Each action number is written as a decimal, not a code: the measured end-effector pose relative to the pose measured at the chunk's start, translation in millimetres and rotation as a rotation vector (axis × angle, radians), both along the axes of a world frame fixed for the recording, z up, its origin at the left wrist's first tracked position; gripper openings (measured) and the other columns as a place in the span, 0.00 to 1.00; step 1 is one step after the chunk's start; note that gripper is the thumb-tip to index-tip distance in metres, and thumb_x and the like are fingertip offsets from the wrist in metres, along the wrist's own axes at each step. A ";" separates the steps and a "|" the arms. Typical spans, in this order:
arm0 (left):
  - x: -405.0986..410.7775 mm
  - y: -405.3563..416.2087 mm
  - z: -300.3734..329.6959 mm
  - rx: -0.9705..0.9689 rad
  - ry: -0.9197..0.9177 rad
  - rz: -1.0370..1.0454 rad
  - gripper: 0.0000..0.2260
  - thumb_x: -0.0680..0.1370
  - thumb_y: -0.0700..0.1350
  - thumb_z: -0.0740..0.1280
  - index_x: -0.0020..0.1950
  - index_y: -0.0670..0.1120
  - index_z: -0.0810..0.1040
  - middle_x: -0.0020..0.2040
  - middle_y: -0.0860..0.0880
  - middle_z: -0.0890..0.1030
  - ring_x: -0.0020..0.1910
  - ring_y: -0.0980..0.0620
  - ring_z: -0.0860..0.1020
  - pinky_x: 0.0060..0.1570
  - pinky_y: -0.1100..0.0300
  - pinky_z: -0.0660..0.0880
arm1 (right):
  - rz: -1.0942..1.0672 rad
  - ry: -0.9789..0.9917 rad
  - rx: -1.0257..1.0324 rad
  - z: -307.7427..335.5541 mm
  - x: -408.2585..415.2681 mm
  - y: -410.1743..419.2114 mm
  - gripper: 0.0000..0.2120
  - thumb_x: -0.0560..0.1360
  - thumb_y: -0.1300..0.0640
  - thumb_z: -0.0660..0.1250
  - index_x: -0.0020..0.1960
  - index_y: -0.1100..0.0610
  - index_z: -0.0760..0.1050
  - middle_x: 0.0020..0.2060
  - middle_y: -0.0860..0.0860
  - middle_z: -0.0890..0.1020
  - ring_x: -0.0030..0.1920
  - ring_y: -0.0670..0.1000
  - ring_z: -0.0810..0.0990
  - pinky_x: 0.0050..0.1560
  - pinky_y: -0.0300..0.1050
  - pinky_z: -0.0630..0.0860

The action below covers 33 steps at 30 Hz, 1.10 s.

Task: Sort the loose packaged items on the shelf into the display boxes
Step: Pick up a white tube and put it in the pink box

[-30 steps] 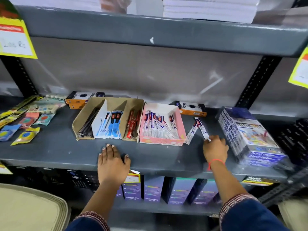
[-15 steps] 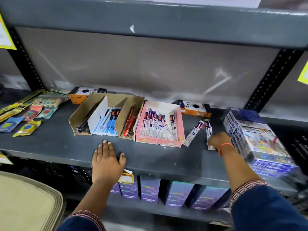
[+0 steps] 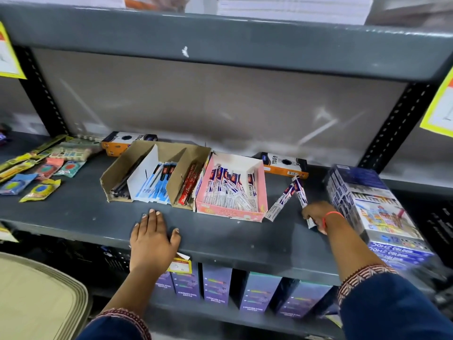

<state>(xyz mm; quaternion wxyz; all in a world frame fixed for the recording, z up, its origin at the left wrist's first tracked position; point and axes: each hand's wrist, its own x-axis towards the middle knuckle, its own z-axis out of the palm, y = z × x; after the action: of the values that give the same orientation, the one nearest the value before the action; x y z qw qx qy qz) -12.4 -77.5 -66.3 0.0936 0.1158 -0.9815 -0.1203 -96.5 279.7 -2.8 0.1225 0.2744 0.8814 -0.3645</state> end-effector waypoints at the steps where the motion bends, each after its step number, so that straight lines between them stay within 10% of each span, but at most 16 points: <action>1: -0.1 0.0 -0.3 -0.003 0.000 0.001 0.35 0.71 0.59 0.45 0.73 0.40 0.58 0.75 0.41 0.59 0.74 0.43 0.56 0.73 0.49 0.48 | -0.002 0.004 -0.027 -0.3 -0.7 1.3 0.15 0.70 0.70 0.62 0.27 0.61 0.65 0.26 0.57 0.67 0.28 0.55 0.65 0.29 0.41 0.64; 10: -0.1 -1.9 -0.1 0.000 -0.032 -0.018 0.30 0.78 0.57 0.50 0.74 0.40 0.55 0.76 0.41 0.57 0.75 0.44 0.54 0.73 0.49 0.48 | -0.238 0.289 -0.430 0.7 40.3 -9.0 0.17 0.70 0.72 0.69 0.28 0.61 0.66 0.12 0.50 0.67 0.11 0.44 0.62 0.10 0.29 0.54; 18: 1.3 -2.7 0.8 0.042 -0.037 -0.053 0.30 0.78 0.56 0.50 0.75 0.40 0.51 0.76 0.41 0.54 0.75 0.45 0.52 0.74 0.50 0.47 | -0.099 0.556 -0.681 29.5 89.2 -80.3 0.07 0.75 0.70 0.62 0.45 0.62 0.77 0.33 0.54 0.75 0.29 0.46 0.65 0.20 0.28 0.64; 33: 2.1 -7.0 2.1 0.018 -0.062 -0.104 0.31 0.79 0.56 0.47 0.74 0.37 0.47 0.76 0.39 0.52 0.75 0.43 0.51 0.73 0.50 0.46 | 0.266 0.386 -0.557 42.7 120.7 -157.0 0.12 0.77 0.63 0.62 0.40 0.51 0.78 0.21 0.41 0.72 0.24 0.41 0.64 0.25 0.30 0.60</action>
<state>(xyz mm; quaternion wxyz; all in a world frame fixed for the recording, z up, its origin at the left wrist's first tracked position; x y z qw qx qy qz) -10.3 -84.4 -64.2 0.0556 0.0692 -0.9875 -0.1303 24.2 122.7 39.9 0.0700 0.0396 0.7832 -0.6165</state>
